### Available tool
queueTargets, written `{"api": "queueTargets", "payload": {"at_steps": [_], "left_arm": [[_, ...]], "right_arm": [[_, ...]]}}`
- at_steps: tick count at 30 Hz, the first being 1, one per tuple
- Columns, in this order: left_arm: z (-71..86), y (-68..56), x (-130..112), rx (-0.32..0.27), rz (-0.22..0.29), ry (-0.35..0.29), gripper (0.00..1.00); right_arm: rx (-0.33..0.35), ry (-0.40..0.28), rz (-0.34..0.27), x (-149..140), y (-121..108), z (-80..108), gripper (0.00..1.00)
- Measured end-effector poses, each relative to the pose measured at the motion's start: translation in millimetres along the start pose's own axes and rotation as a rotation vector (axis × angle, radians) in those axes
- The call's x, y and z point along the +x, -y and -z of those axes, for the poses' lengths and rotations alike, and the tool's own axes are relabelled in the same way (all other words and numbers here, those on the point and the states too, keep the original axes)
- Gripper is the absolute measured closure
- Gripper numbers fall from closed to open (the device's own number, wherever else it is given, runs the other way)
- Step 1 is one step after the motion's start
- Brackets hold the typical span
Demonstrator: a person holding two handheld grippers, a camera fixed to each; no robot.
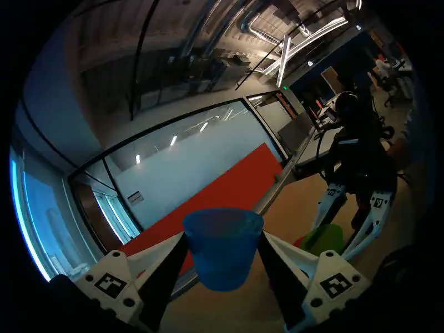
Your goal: Pour water
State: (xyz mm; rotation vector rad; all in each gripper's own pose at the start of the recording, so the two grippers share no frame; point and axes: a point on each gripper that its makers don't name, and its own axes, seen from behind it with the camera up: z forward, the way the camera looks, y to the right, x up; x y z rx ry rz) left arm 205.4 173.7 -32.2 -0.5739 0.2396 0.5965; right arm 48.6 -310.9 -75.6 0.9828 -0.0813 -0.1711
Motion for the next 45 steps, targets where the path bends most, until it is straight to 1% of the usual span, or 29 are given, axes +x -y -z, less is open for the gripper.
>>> {"api": "queueTargets", "payload": {"at_steps": [12,21,30,41,45], "left_arm": [[0.4,1.9,9,0.004,-0.096,-0.001,0.16],[-1.8,-0.3,18,0.003,-0.156,-0.004,0.16],[-6.0,0.1,19,0.006,-0.219,0.004,0.16],[-10.2,-2.4,23,0.003,-0.287,-0.003,0.16],[-11.3,-1.2,24,0.003,-0.316,-0.001,0.16]], "right_arm": [[0.022,0.002,0.014,3,5,-8.9,0.11],[0.036,0.002,0.020,6,7,-13.8,0.11],[0.044,0.006,0.024,5,7,-16.4,0.10],[0.052,0.009,0.026,5,7,-18.3,0.11],[0.050,0.011,0.026,5,6,-18.7,0.11]]}}
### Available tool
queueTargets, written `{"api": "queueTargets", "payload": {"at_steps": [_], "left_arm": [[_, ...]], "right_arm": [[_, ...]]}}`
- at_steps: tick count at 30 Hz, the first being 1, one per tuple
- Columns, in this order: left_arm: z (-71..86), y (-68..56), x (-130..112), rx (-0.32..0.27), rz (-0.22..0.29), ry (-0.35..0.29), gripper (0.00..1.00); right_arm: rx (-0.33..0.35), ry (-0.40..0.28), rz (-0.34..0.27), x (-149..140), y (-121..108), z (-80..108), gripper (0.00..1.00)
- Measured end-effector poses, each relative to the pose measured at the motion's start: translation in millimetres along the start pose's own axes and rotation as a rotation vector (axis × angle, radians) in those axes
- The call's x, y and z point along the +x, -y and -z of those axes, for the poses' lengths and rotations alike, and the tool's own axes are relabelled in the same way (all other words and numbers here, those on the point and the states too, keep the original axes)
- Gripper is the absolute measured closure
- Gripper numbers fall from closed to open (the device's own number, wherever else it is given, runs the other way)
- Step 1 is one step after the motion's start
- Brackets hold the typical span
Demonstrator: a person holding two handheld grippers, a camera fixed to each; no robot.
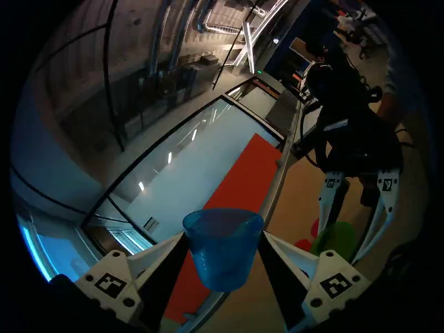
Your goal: Pour water
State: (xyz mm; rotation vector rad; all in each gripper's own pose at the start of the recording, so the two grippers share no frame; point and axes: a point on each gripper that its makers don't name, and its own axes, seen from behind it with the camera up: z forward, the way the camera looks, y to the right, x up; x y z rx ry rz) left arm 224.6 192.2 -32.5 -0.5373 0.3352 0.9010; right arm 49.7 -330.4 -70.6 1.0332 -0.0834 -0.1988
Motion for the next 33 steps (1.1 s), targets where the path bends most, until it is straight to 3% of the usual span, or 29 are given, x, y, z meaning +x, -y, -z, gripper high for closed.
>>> {"api": "queueTargets", "payload": {"at_steps": [33], "left_arm": [[-2.5,4.7,1.3,0.007,-0.192,0.012,0.16]], "right_arm": [[-0.015,-0.003,-0.005,-0.2,-8.3,-1.1,0.11]]}}
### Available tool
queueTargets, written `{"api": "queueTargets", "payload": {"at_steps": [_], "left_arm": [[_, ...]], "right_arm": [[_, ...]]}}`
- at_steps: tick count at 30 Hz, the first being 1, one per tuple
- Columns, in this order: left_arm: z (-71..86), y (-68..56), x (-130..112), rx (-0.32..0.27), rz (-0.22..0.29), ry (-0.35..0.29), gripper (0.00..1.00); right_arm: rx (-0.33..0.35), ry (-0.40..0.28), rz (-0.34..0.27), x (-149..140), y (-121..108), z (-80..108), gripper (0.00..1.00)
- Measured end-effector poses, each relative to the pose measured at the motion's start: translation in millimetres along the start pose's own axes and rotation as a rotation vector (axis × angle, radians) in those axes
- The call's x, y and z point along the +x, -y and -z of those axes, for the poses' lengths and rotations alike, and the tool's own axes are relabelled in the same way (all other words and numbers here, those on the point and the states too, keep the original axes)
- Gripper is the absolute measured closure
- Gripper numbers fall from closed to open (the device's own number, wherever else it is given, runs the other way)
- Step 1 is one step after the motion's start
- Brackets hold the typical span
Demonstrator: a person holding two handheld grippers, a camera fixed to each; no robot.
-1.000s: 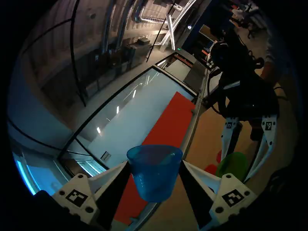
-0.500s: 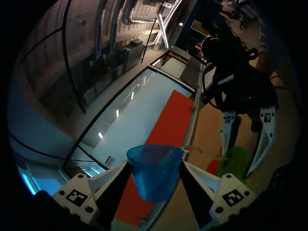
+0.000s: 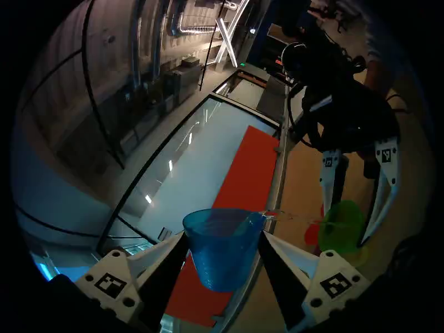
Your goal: Pour water
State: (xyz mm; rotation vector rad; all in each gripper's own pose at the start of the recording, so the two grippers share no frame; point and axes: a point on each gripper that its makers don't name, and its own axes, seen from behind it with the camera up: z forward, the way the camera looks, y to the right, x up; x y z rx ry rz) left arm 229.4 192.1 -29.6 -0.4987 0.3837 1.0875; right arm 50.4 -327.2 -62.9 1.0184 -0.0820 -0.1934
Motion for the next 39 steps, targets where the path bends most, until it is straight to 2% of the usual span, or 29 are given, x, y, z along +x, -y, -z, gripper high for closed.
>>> {"api": "queueTargets", "payload": {"at_steps": [6,39], "left_arm": [[1.0,0.8,-0.4,0.004,-0.040,0.001,0.16],[-1.6,6.1,7.4,0.012,-0.155,-0.014,0.16]], "right_arm": [[-0.003,-0.001,0.000,1.4,-2.3,0.3,0.11],[-0.014,-0.002,0.002,4.6,-9.8,0.5,0.11]]}}
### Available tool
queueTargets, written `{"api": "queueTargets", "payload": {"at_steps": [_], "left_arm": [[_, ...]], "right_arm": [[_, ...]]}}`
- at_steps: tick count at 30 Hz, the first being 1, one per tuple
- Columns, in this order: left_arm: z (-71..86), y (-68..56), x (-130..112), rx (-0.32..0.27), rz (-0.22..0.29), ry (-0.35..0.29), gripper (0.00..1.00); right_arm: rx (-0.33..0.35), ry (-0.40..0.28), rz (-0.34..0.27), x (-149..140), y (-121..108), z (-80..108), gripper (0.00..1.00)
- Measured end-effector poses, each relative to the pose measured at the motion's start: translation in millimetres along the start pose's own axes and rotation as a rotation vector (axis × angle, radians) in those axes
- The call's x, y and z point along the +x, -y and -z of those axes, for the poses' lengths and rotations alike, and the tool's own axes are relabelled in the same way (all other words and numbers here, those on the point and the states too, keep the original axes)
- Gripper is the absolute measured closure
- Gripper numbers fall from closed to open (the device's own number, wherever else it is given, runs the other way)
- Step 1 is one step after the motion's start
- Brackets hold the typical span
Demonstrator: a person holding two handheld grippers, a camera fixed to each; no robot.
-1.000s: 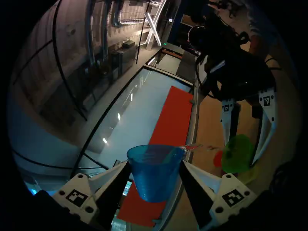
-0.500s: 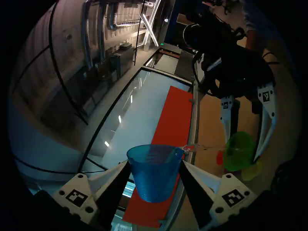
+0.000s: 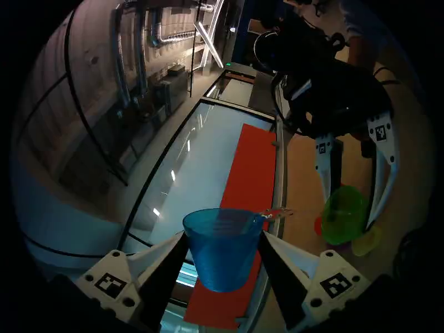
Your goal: Pour water
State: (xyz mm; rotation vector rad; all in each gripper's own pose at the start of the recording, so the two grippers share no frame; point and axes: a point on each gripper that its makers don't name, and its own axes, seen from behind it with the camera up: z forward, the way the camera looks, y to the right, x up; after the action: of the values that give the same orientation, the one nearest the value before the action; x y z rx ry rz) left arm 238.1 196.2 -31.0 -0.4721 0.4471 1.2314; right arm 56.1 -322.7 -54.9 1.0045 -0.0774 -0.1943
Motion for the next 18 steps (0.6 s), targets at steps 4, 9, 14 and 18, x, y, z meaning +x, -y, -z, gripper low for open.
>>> {"api": "queueTargets", "payload": {"at_steps": [4,9,14,18], "left_arm": [[-0.6,-0.1,0.7,0.002,-0.017,-0.002,0.16],[-0.8,-0.6,2.9,0.005,-0.037,-0.007,0.16],[-1.9,-1.8,5.6,0.006,-0.060,-0.015,0.16],[-2.5,-2.4,6.0,0.007,-0.084,-0.016,0.16]], "right_arm": [[-0.002,0.000,-0.001,0.0,-1.0,-1.2,0.11],[-0.003,-0.001,-0.003,0.8,-1.7,-3.1,0.11],[-0.005,-0.002,-0.005,1.0,-2.9,-4.4,0.11],[-0.006,-0.002,-0.006,0.9,-3.8,-5.1,0.11]]}}
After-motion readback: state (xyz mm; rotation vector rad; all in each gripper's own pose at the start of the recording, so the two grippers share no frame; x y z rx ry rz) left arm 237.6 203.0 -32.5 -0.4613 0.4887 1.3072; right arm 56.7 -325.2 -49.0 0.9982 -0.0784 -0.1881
